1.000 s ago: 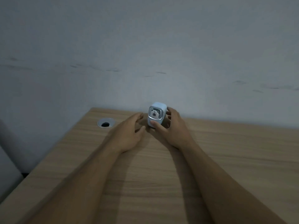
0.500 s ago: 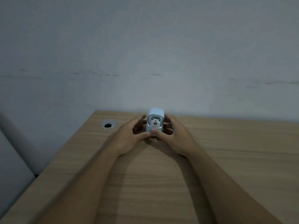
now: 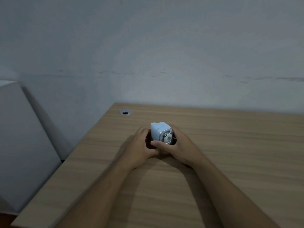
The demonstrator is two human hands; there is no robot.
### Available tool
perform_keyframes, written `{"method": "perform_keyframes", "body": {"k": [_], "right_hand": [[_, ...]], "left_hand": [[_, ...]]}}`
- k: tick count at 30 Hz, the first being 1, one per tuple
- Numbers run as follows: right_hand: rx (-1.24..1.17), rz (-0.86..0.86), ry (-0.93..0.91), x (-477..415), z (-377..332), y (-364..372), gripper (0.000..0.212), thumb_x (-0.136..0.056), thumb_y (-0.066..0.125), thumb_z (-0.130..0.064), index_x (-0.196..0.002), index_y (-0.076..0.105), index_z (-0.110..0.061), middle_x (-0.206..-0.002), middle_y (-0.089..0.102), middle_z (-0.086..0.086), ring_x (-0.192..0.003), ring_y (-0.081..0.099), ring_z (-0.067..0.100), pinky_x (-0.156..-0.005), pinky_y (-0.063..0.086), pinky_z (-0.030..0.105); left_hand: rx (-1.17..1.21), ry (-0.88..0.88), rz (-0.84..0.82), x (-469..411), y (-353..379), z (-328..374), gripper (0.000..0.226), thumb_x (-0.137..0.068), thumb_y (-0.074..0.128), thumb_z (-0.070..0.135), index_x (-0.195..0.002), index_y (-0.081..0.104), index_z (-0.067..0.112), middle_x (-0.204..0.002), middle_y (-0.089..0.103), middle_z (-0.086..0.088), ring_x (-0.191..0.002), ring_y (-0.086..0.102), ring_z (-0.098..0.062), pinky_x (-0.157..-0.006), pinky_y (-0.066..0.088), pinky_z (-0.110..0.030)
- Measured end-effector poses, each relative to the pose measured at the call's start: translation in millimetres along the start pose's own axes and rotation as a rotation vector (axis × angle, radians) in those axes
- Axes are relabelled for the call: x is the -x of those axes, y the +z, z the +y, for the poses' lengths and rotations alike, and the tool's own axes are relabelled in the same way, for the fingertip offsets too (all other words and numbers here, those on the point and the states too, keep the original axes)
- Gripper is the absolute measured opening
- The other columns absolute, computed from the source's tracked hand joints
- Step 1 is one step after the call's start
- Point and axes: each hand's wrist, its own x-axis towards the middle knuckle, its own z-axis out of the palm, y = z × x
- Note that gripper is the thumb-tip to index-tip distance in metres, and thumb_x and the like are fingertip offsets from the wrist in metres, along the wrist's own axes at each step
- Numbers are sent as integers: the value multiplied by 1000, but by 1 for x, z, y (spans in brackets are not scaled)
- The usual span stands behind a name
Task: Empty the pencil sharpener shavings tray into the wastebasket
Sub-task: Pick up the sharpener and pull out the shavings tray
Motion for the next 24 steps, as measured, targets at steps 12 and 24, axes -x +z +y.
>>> {"method": "perform_keyframes", "body": {"k": [12, 24], "right_hand": [[-31, -89, -3, 18, 3, -17, 56, -88, 91, -34, -138, 66, -26, -130, 77, -8, -122, 75, 10, -110, 60, 43], [-43, -193, -37, 12, 11, -21, 62, -87, 93, -30, -142, 65, -25, -130, 77, -8, -122, 75, 13, -110, 59, 42]], "left_hand": [[243, -14, -20, 21, -16, -24, 44, -75, 103, 33, -114, 84, 23, -107, 88, 7, -97, 81, -2, -84, 58, -13], [275, -1, -221, 22, -29, -22, 44, -91, 92, 28, -133, 79, 34, -119, 84, 27, -115, 76, 11, -96, 53, -8]]}}
